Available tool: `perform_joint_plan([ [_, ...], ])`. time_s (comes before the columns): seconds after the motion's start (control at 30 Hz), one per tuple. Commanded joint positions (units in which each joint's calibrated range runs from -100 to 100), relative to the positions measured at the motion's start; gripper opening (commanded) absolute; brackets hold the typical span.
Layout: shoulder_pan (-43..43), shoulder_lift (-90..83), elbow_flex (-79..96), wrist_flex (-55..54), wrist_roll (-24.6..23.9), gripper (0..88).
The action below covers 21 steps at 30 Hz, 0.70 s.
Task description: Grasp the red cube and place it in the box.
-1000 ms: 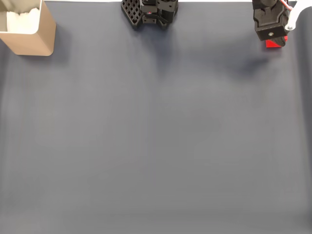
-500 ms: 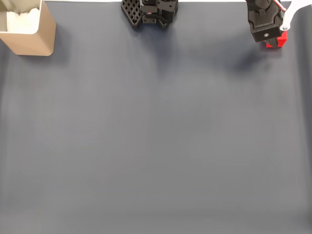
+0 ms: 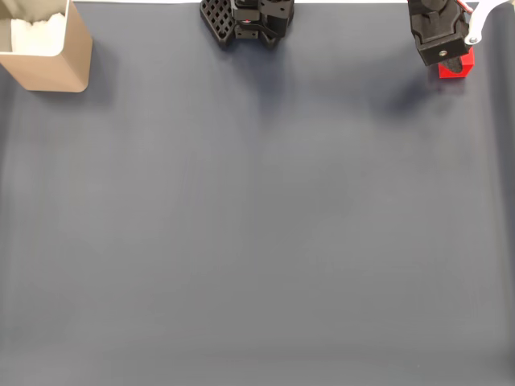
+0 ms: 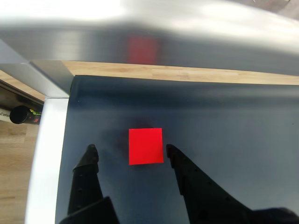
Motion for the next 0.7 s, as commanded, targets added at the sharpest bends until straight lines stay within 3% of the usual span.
perform_joint_plan([
  [0.0,-0.26,0.17,-1.51,-1.3,0.54,34.4],
  [0.67,0.03,2.59,-3.06,-2.37,-0.1,34.2],
])
